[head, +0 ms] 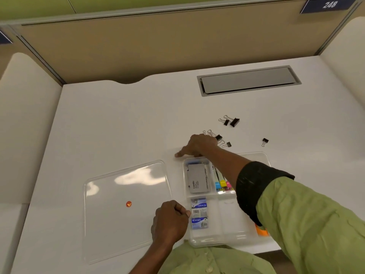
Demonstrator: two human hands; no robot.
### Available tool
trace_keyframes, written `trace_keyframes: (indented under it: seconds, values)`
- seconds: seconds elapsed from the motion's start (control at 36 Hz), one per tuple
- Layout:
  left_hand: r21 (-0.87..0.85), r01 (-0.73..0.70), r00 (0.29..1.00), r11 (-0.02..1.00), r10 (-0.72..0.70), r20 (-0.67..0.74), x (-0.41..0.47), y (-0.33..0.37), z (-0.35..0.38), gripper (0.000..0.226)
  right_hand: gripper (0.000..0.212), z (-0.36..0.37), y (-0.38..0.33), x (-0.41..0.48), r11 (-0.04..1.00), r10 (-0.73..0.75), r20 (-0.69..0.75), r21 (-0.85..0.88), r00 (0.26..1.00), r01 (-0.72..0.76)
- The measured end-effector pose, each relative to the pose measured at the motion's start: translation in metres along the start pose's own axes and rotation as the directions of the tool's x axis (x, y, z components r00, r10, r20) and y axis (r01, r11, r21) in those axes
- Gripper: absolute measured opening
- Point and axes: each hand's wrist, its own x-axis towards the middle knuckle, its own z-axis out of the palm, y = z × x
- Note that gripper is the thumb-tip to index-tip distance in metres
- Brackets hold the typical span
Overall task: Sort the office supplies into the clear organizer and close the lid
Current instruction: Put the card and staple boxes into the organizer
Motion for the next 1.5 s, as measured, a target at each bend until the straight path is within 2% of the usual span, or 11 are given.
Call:
trace_keyframes:
  seconds: [0.06,0.19,0.36,0.5,0.61,0.75,0.86,0.97,1.22,1.39,1.5]
  values:
    - [0.004,-0.006,1.000,1.000,0.006,0.001,0.000,0.000,0.000,0.019,0.092,0.000,-0.004,-0.001,1.000,-0.005,0.020,0.001,1.000,0.005]
    - [0.001,-0.008,1.000,1.000,0.008,0.005,-0.001,0.001,-0.001,0.019,0.071,0.002,-0.009,-0.010,0.999,-0.042,-0.008,-0.016,0.999,0.042]
    - [-0.029,-0.004,1.000,1.000,0.004,0.023,0.001,-0.001,0.000,0.017,0.057,-0.012,-0.001,-0.028,0.988,-0.066,-0.228,0.123,0.971,0.096]
    - [-0.052,-0.009,0.999,0.999,0.011,0.044,0.004,-0.004,0.000,0.017,0.045,-0.014,0.023,-0.073,0.913,-0.069,-0.352,0.356,0.934,0.201]
    - [-0.066,0.000,0.998,0.998,0.004,0.066,0.007,-0.006,-0.001,0.019,0.040,0.007,0.047,-0.141,0.842,-0.087,-0.347,0.475,0.934,0.256]
    - [-0.087,0.002,0.996,0.996,0.006,0.090,0.008,-0.005,-0.003,0.017,0.044,0.065,0.065,-0.187,0.918,-0.099,-0.163,0.366,0.982,0.153]
    - [-0.074,-0.016,0.995,0.997,0.023,0.094,0.010,-0.006,-0.003,0.016,0.048,0.116,0.062,-0.197,0.948,-0.100,-0.092,0.295,0.991,0.123]
    - [-0.060,-0.025,0.996,0.998,0.030,0.085,0.010,-0.006,-0.001,0.017,0.052,0.140,0.053,-0.205,0.959,-0.126,-0.102,0.242,0.987,0.148]
    - [-0.053,-0.041,0.996,0.998,0.045,0.083,0.008,-0.004,0.000,0.015,0.038,0.169,0.049,-0.199,0.953,-0.224,-0.190,0.163,0.956,0.256]
    - [-0.058,-0.035,0.995,0.998,0.040,0.089,0.010,-0.005,-0.001,0.015,0.043,0.179,0.052,-0.203,0.962,-0.227,-0.245,0.096,0.943,0.256]
    - [-0.065,-0.035,0.995,0.997,0.041,0.095,0.009,-0.003,-0.001,0.014,0.041,0.175,0.057,-0.204,0.968,-0.243,-0.233,0.013,0.942,0.253]
